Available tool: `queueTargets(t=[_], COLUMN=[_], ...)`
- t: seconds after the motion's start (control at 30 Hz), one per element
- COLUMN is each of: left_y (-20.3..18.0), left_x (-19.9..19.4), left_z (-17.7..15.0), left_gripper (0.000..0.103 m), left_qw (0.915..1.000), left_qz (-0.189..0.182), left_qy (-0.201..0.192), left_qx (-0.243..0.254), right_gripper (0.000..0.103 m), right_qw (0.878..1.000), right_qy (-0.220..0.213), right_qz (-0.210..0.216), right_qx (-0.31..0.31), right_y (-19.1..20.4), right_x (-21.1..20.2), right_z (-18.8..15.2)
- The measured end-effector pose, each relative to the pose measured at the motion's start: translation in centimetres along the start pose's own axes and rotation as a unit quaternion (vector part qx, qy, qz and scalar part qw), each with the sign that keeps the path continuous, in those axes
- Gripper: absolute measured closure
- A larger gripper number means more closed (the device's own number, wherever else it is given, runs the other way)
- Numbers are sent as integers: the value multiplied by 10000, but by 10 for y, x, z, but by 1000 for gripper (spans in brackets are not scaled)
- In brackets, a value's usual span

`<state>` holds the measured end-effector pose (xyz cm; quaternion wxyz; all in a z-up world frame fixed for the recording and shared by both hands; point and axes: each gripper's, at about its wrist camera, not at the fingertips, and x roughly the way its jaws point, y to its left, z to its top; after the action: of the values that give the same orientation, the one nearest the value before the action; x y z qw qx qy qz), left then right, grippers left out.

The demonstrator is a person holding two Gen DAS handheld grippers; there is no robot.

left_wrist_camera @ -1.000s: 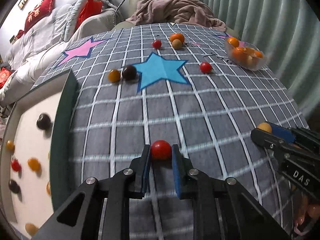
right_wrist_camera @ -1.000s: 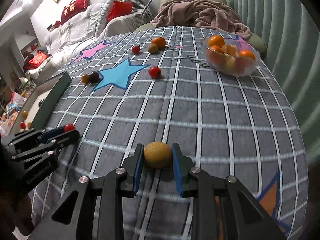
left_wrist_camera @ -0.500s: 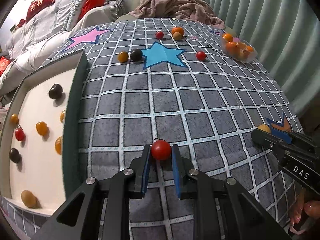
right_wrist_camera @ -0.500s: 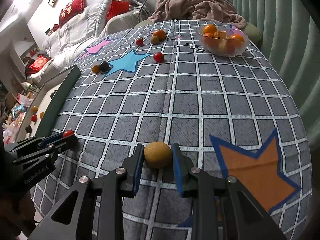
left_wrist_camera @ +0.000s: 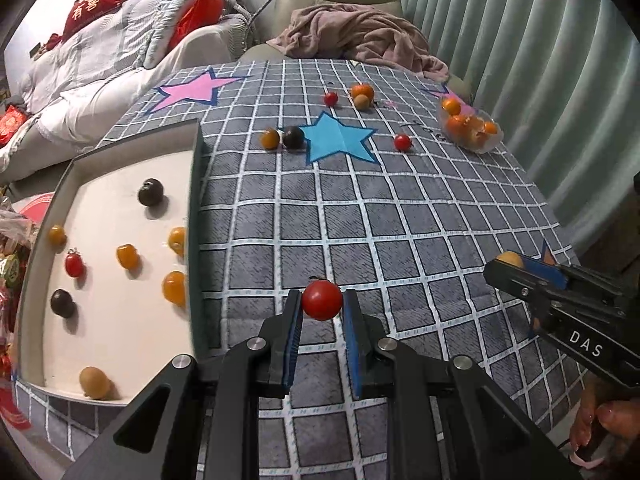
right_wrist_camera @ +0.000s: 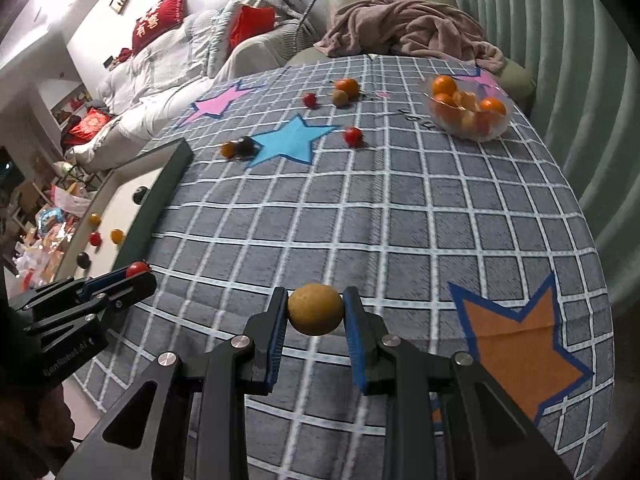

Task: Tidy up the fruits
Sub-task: 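Carry both fruits over the white tray and lower them inside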

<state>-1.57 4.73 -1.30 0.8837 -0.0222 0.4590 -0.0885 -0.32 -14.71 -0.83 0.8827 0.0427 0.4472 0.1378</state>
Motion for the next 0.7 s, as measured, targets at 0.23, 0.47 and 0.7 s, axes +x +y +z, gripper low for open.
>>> queueTargets(t=[0.23, 0.47, 0.7], left_y=[25, 63, 107], left_x=[-19, -34, -47], left_z=[2, 4, 0], left_gripper=[81, 81, 81], left_qw=[9997, 9984, 9956], left_qz=[58, 247, 516], left_qy=[-151, -302, -394], left_qx=[-166, -409, -672], right_gripper=[73, 73, 73], right_qw=[9996, 9980, 9951], right_qy=[-10, -10, 63], right_qz=[185, 398, 614], right_qx=[-215, -489, -774], right_y=[32, 70, 110], right_x=[-4, -1, 5], right_z=[13, 30, 41])
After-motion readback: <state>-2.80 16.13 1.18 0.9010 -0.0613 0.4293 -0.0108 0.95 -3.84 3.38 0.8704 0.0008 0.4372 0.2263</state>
